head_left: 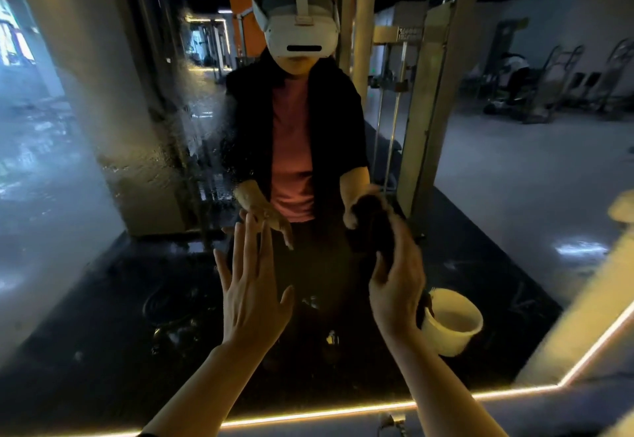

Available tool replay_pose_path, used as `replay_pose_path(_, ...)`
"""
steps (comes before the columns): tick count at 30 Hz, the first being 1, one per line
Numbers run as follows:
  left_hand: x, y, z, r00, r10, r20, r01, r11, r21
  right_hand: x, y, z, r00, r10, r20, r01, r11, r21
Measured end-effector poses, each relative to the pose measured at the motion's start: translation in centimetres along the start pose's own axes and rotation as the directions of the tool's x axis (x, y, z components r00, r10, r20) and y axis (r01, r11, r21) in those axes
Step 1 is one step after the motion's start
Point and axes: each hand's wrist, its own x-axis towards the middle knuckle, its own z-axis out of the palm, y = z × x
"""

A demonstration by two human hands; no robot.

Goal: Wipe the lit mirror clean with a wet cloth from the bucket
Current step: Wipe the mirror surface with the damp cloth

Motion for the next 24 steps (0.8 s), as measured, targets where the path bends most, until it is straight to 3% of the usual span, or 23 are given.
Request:
replay_pose_path(2, 0.1, 0.0, 0.0, 1.000, -0.005, -0.005, 0.005, 1.000, 0.010, 2.2, 0.5, -1.4, 0.970, 0.140, -0.200, -0.145, 0.989, -0.008)
replay_pose_path(4, 0.2, 0.2, 0.2, 1.000, 0.000, 0.002, 0.000, 1.000, 0.012, 4.1, 0.8, -1.5, 0.953, 0.156, -0.260, -0.176, 0.983, -0.055)
replay_pose_path(7, 0.3, 0.6, 0.7, 0.999, 0.002, 0.040, -0.003, 1.000, 0.019, 3.7, -0.8, 0.7, 0.992, 0.091, -0.086, -0.104, 0.981, -0.166)
replay_pose_path(10, 0.3, 0.9, 1.0, 0.998, -0.010, 0.056, 0.007, 0.998, 0.056, 0.2, -1.7, 2.2, 0.975, -0.034, 0.218, 0.083, 0.972, -0.218)
replay_pose_path(12, 0.3, 1.4, 1.2, 0.999, 0.003, 0.054, -0.007, 0.998, 0.067, -0.6, -0.3, 1.1, 0.964, 0.007, 0.265, 0.050, 0.977, -0.207)
replay_pose_path(14, 0.2, 2.2, 1.5, 0.997, 0.048, 0.056, -0.051, 0.997, 0.060, 0.5, 1.6, -0.8, 0.976, 0.199, 0.089, -0.181, 0.966, -0.184)
replay_pose_path(16, -0.2, 3.4, 2.0, 0.994, 0.094, 0.056, -0.096, 0.995, 0.039, 2.7, 3.2, -2.4, 0.915, 0.381, -0.133, -0.399, 0.904, -0.154)
replay_pose_path(18, -0.6, 4.7, 2.7, 0.990, 0.122, 0.065, -0.123, 0.992, 0.025, 4.0, 3.7, -3.0, 0.903, 0.396, -0.169, -0.421, 0.894, -0.153)
replay_pose_path(20, -0.8, 5.9, 3.4, 0.987, 0.134, 0.093, -0.136, 0.991, 0.015, 3.3, 3.0, -2.5, 0.942, 0.334, -0.006, -0.331, 0.931, -0.151)
replay_pose_path(22, -0.8, 6.9, 4.0, 0.979, 0.147, 0.138, -0.150, 0.989, 0.014, 1.1, 2.4, -2.1, 0.916, 0.315, 0.249, -0.294, 0.948, -0.121)
replay_pose_path(23, -0.8, 7.4, 4.2, 0.976, 0.153, 0.155, -0.157, 0.987, 0.018, 0.3, 2.6, -2.3, 0.892, 0.321, 0.318, -0.304, 0.947, -0.102)
replay_pose_path(24, -0.8, 7.9, 4.4, 0.974, 0.155, 0.168, -0.161, 0.987, 0.021, 0.1, 3.1, -2.9, 0.892, 0.339, 0.300, -0.326, 0.941, -0.092)
